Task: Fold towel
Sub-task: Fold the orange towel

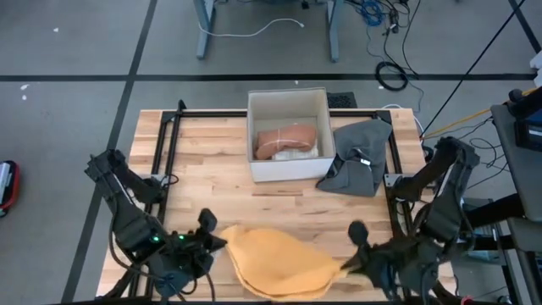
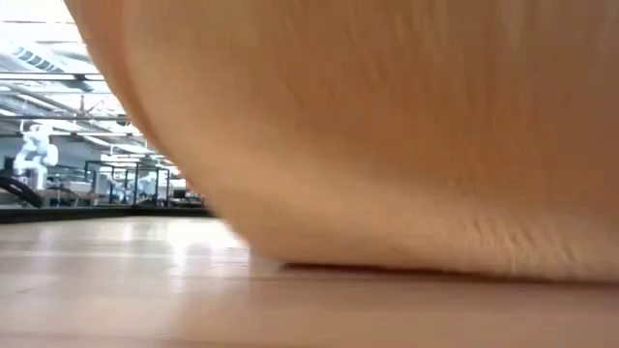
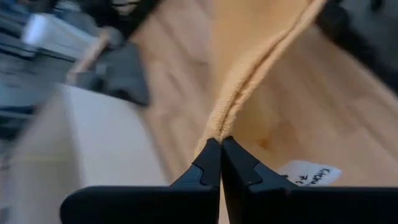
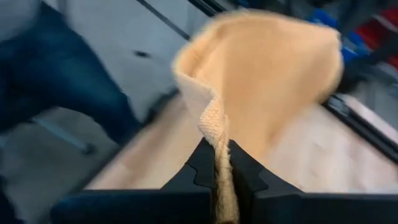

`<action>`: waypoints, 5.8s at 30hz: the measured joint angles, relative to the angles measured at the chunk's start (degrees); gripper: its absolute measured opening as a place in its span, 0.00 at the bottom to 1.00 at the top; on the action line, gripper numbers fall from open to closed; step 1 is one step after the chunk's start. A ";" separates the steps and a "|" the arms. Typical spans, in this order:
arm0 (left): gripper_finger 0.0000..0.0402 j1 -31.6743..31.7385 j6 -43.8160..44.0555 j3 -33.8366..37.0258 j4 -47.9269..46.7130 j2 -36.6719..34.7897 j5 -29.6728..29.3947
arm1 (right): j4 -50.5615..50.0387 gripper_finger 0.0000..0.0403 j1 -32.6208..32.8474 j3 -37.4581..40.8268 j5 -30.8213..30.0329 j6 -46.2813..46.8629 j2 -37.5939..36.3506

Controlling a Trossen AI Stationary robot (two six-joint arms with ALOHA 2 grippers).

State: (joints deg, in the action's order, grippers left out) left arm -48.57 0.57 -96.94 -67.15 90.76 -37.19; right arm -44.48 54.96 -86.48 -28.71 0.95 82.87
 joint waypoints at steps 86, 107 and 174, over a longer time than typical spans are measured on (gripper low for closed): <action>0.25 20.70 19.96 49.44 57.22 -3.45 38.57 | 47.51 0.40 -20.35 54.91 7.93 7.13 -9.89; 0.25 16.95 42.87 58.13 80.93 6.36 25.11 | 58.04 0.40 -28.04 55.02 8.11 4.33 6.08; 0.00 -4.60 51.70 58.04 56.35 -3.17 24.06 | 52.55 0.00 -28.33 54.88 23.50 16.17 10.93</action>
State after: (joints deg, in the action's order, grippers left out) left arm -53.16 52.27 -38.89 -10.80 87.59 -13.13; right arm 8.07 26.63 -31.59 -5.20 17.12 93.80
